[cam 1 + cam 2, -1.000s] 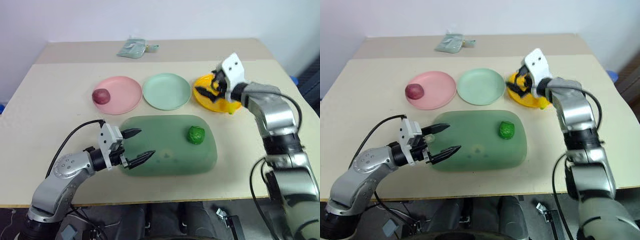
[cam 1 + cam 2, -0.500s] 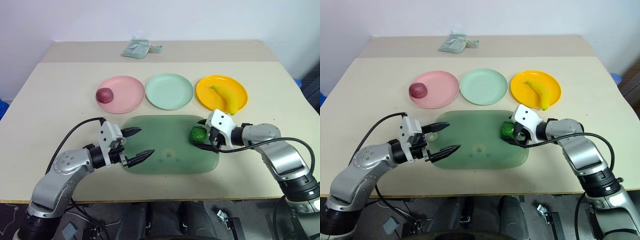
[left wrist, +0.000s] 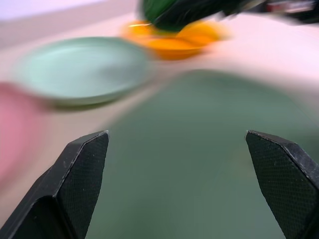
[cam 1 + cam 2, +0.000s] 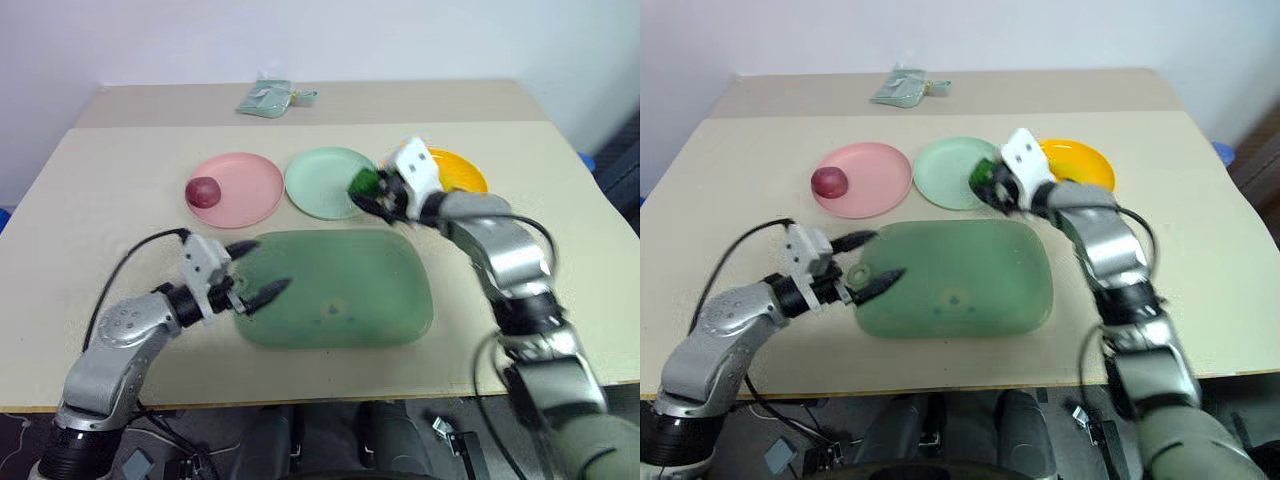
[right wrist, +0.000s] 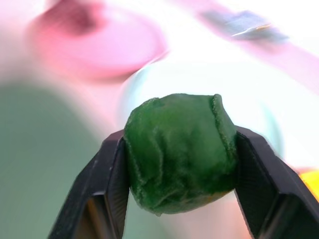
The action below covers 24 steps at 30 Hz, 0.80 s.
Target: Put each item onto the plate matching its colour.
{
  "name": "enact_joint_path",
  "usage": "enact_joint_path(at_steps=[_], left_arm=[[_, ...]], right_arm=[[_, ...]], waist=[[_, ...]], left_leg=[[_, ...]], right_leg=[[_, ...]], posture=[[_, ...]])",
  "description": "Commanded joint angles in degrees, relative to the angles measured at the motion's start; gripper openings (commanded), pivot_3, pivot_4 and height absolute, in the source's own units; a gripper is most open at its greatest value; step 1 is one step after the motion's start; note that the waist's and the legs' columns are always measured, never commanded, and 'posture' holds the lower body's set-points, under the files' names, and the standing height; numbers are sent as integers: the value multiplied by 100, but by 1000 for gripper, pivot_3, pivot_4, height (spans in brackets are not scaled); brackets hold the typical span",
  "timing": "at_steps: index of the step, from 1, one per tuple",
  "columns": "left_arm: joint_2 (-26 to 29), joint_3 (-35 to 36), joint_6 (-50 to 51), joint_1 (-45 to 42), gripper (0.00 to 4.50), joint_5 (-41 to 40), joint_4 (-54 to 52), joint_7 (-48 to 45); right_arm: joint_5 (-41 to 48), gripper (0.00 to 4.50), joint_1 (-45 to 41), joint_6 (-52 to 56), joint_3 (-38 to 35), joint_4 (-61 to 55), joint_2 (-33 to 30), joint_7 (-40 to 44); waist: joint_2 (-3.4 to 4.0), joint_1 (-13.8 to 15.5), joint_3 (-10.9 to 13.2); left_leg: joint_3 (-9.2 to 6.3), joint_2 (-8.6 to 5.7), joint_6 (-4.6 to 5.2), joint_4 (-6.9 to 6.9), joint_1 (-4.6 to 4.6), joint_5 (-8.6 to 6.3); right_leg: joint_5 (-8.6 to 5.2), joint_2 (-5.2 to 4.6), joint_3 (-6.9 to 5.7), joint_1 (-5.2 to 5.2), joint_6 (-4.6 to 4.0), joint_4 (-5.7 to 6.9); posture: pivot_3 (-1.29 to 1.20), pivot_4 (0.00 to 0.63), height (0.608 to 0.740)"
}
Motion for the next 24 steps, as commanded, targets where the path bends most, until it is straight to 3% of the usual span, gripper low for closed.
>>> enact_joint_path(at_steps=[1,7,11,12,18,24], left_arm=[[-1,468,-322,59,4500,267,152,349],[-106,626,-411,428,4500,380,-123,600],[-222,592,-386,611,4500,424,-343,736],[-248,604,-376,642,4500,413,-377,765],[-269,777,-402,823,4500,405,-394,809],[-82,1483,-588,1422,4500,335,-196,605]], right_arm=[[-318,2323,-567,-446,12,1220,629,-741],[-467,2323,-1181,-1396,-3,2934,1242,-803],[-352,4198,-1176,-1626,-82,3093,1141,-326],[-348,4413,-1086,-1734,-73,2894,1063,-200],[-183,4413,-218,-2236,-98,1179,344,710],[771,4413,1245,-1752,-817,-213,-1203,2135]], waist=[[0,-28,0],[2,-59,2],[3,-69,2],[3,-72,2],[3,-72,2],[1,-19,1]], left_leg=[[1,-1,0,-5,-2,0],[2,-7,3,-15,-9,-2],[0,-4,-1,-12,-7,1],[1,-4,-1,-12,-6,1],[0,-4,-1,-13,-6,0],[0,-3,2,-11,-6,-2]], right_leg=[[0,0,0,-1,1,8],[1,-2,-3,-5,2,-1],[1,0,-5,-3,2,1],[1,0,-5,-3,2,2],[1,-1,-4,-4,2,2],[1,-5,-5,3,3,-8]], posture=[[0,150,740],[0,150,740],[0,150,740],[0,150,740],[0,150,740],[0,150,740]])
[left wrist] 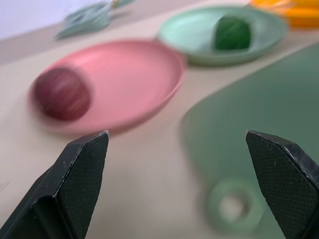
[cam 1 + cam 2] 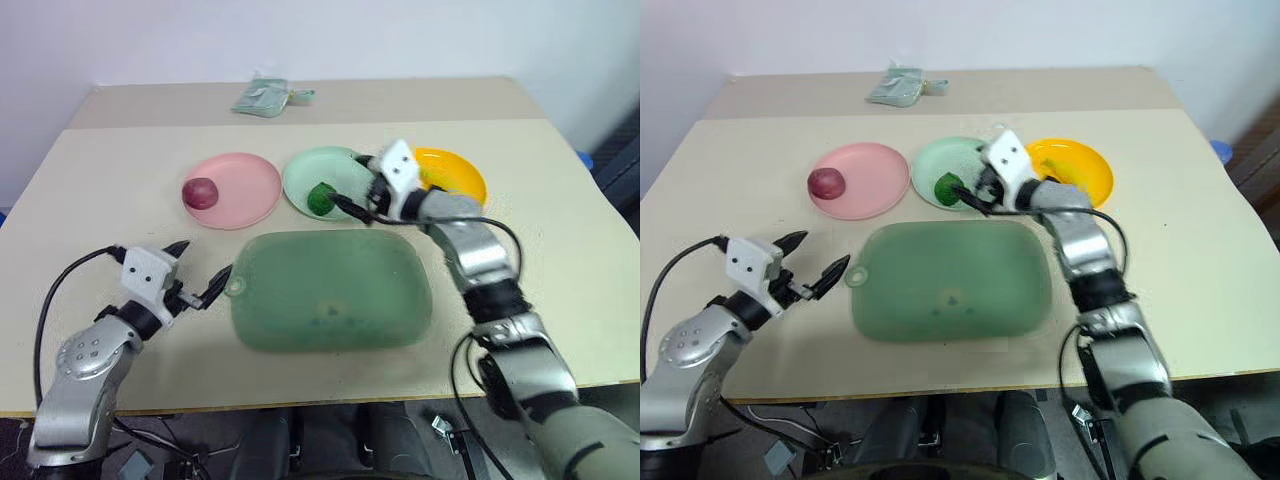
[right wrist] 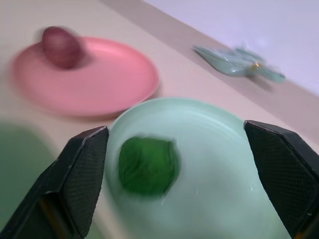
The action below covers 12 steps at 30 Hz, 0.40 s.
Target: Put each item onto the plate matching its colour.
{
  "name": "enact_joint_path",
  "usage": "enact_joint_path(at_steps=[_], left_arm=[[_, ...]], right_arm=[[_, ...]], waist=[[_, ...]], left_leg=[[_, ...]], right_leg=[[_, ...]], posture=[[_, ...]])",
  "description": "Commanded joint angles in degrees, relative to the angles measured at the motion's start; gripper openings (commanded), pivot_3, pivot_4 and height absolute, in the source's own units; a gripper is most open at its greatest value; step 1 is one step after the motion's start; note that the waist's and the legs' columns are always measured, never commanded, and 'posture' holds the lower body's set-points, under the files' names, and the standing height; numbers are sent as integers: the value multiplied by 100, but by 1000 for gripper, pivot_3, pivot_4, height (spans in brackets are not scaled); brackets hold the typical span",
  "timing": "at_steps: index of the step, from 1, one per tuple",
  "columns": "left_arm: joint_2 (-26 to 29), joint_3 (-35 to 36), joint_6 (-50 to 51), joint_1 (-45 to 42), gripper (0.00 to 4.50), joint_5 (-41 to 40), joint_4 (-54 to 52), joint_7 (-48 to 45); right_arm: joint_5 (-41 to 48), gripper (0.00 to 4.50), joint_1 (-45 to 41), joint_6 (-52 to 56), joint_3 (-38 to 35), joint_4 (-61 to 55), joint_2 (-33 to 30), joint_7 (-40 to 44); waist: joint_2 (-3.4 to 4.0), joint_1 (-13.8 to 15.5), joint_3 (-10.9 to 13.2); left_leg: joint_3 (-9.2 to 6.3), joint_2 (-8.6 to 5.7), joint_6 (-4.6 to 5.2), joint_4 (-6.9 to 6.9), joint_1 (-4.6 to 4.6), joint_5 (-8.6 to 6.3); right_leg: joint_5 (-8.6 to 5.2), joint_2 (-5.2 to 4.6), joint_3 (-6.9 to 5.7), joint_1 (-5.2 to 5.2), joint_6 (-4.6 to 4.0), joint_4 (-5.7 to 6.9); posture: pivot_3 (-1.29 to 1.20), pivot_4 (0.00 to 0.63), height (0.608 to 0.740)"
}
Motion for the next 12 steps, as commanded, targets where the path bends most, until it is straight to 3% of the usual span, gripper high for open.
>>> enact_joint_path(at_steps=[1,6,12], left_arm=[[124,551,-217,223,4500,-102,8,-121],[168,970,-298,556,4500,-246,214,-345],[189,949,-246,468,4500,-274,322,-369]], right_arm=[[747,4413,515,442,-681,-649,-699,767],[1291,4413,1626,849,-1529,-1019,-1608,1187],[1355,4413,2277,886,-1736,-1277,-1934,1253]], waist=[[0,-5,1],[0,-8,0],[-1,-7,-2]], left_leg=[[2,0,1,3,1,0],[5,4,4,4,7,-2],[4,7,5,4,9,-4]], right_leg=[[0,-1,0,1,0,-3],[-1,-6,3,3,-1,-8],[-1,-14,9,3,-2,-7]], posture=[[0,150,740],[0,150,740],[0,150,740]])
